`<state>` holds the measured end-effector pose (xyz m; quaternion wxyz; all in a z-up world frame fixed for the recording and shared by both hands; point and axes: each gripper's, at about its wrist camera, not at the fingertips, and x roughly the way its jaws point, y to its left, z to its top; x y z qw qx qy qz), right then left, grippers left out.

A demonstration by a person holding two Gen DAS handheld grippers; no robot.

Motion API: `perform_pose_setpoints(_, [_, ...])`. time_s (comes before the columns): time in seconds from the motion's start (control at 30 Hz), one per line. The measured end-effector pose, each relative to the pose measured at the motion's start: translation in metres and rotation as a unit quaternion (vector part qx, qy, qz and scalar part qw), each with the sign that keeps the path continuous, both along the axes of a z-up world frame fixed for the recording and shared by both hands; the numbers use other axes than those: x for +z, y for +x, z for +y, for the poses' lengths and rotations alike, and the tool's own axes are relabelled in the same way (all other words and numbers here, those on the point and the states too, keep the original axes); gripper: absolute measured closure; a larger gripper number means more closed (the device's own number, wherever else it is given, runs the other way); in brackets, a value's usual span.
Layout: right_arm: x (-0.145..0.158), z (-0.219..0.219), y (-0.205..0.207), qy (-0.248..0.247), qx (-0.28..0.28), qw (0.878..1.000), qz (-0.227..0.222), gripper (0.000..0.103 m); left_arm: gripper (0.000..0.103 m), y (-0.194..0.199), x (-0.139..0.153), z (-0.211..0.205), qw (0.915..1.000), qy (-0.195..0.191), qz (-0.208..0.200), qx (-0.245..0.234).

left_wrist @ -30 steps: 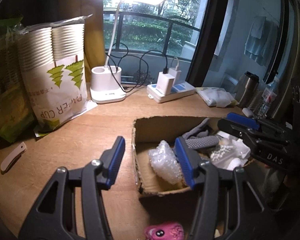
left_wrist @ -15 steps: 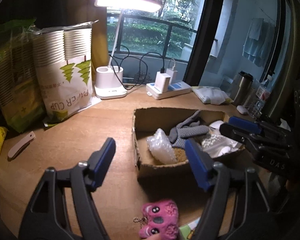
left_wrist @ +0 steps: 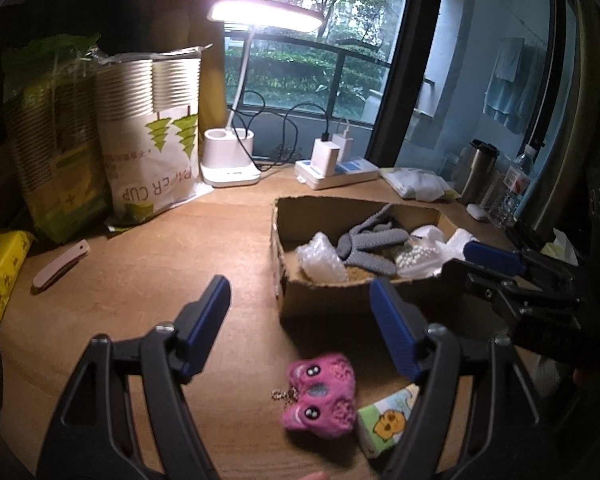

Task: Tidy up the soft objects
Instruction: 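Open both tools over the box and withdraw them, then move the right tool to the tissue pack while the left tool approaches the pink plush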

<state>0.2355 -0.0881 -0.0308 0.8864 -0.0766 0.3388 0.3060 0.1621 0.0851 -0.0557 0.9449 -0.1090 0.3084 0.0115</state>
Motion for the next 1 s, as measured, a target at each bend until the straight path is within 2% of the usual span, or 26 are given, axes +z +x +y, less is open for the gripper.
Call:
perform_pose_setpoints(0.07, [-0.001,-0.001,-0.004,0.0,0.0,1.0,0.001,0.046,0.029,-0.005,-0.002,-0.001,1.0,0.0,0.0,-0.001])
perform_pose_setpoints(0.3, [-0.009,-0.005,-0.022,-0.005,-0.004,1.0,0.009,0.043,0.029,-0.023,-0.01,-0.003,1.0,-0.002,0.004,-0.004])
perform_pose_setpoints(0.43, [-0.015,-0.006,-0.033,-0.007,-0.002,1.0,0.012,0.035,0.029,-0.03,-0.015,-0.004,1.0,-0.005,0.007,-0.004])
perform_pose_setpoints(0.6, [-0.019,-0.007,-0.046,-0.013,-0.001,1.0,0.012,0.031,0.029,-0.041,-0.023,-0.006,0.9999,-0.007,0.01,-0.006])
perform_pose_setpoints(1.0, [-0.039,0.007,-0.069,-0.034,0.011,0.999,0.026,0.03,0.029,-0.066,-0.044,0.006,0.9996,-0.02,0.018,0.003])
